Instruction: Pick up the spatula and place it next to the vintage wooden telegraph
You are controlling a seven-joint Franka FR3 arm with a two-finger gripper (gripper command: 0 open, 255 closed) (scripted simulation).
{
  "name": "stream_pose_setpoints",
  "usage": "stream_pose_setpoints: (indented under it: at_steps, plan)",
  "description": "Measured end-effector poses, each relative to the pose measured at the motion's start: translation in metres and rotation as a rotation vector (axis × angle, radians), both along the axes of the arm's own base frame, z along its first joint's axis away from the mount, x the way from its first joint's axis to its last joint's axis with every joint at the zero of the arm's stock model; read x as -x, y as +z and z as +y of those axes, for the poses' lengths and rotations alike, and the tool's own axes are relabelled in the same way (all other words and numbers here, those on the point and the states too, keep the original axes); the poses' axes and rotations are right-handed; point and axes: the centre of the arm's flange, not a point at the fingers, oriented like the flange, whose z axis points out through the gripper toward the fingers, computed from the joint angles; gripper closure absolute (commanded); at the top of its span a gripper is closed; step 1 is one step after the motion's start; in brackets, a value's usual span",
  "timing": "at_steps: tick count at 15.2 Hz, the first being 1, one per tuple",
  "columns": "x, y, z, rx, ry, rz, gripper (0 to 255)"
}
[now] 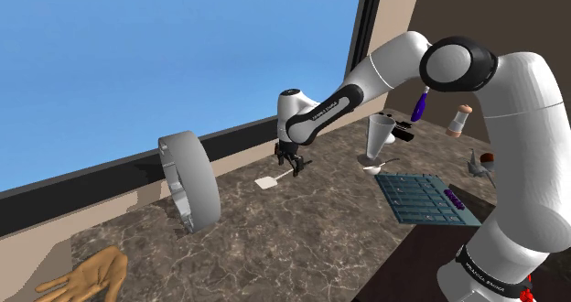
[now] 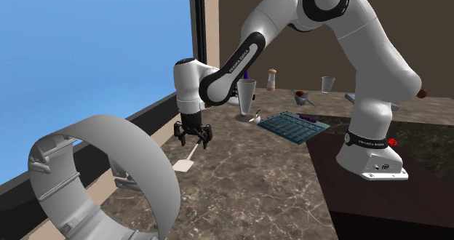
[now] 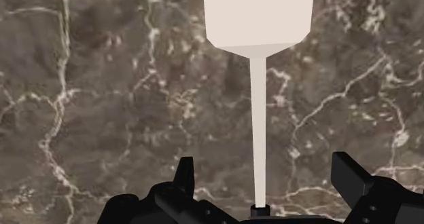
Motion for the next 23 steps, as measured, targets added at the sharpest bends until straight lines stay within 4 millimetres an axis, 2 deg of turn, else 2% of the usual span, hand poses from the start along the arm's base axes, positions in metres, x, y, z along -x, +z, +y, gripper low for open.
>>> stream_pose_setpoints:
  at_steps: [3,4,14,23]
  plan:
    - [0.0,0.0,0.0,0.0,0.0,0.0,0]
    - [0.0,0.0,0.0,0.0,0.0,0.0,255]
    - [0.0,0.0,0.0,0.0,0.0,0.0,255]
    - [0.0,0.042,0.0,0.0,0.0,0.0,255]
